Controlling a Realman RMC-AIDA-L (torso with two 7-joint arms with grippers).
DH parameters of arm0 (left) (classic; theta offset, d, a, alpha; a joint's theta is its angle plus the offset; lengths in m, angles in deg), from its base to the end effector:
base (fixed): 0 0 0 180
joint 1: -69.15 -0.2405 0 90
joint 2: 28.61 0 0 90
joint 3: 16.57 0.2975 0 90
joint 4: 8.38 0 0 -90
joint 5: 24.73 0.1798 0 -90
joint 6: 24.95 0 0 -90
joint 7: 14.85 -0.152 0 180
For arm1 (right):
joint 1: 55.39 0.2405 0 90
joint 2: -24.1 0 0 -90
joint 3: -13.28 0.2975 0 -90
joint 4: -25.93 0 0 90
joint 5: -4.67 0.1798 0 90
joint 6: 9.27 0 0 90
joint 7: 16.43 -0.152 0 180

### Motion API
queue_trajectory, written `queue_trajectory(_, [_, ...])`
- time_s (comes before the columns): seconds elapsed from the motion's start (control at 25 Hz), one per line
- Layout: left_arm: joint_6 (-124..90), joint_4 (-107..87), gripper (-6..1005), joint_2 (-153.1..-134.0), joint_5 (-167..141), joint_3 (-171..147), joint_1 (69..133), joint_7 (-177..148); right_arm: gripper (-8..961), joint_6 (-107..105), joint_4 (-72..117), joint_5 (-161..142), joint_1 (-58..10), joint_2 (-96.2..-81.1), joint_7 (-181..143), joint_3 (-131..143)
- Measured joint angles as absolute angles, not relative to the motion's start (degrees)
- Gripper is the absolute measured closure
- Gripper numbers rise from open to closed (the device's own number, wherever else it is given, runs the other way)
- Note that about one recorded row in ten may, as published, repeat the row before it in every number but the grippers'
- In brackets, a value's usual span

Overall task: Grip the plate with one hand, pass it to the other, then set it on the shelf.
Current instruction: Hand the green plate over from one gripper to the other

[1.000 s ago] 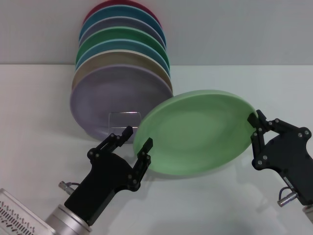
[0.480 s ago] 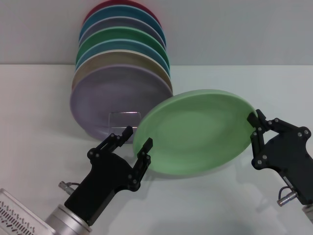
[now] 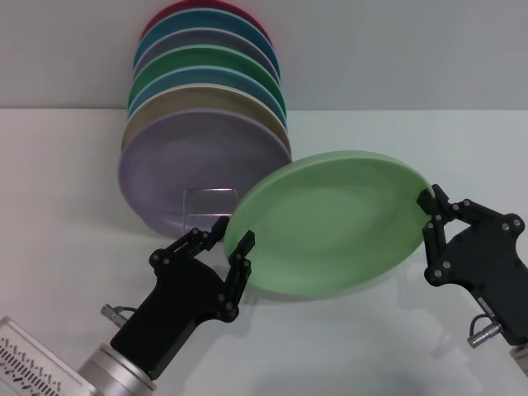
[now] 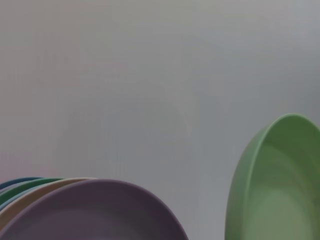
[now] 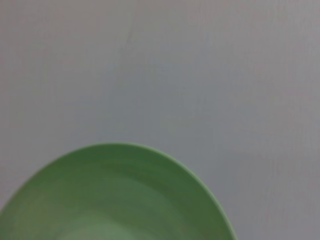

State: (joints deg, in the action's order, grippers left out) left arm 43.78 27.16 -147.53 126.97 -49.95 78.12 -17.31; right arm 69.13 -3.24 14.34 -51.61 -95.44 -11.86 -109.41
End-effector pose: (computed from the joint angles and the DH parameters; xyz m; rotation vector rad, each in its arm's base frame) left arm -0.2534 0.2294 -0.1024 -2.0263 -0.2864 -0.9586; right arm 0.2910 0.2273 -0.0516 -1.8224 0.0874 0.8319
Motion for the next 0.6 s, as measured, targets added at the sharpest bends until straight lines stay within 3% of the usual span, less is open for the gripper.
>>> queue_trajectory(0.6, [43.78,26.94,746,-147.44,126.99,-50.11,78.39,-17.32,937,69.13,-3.25,14.34,-51.51,-95.52,-11.86,-109.41])
